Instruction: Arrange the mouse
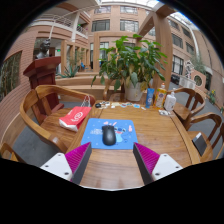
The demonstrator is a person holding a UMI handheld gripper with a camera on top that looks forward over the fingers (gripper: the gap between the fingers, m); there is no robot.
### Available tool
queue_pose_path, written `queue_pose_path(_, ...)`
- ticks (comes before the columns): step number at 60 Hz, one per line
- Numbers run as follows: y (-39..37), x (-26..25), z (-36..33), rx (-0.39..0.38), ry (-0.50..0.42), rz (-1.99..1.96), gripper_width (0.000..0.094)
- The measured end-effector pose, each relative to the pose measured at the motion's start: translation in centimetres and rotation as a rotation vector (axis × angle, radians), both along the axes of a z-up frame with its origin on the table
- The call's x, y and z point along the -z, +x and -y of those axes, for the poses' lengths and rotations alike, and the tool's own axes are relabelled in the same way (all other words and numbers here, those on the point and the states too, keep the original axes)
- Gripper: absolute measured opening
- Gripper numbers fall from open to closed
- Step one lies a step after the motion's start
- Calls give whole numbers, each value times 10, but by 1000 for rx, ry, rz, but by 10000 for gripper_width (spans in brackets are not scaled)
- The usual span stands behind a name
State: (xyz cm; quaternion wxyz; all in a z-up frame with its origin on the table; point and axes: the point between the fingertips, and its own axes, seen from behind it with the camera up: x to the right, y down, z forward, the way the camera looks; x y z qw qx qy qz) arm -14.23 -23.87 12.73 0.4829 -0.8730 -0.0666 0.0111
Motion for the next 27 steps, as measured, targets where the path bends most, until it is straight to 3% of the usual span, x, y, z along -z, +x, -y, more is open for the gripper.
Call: queue_pose_path(27,0,-16,74,-12,25,25,855)
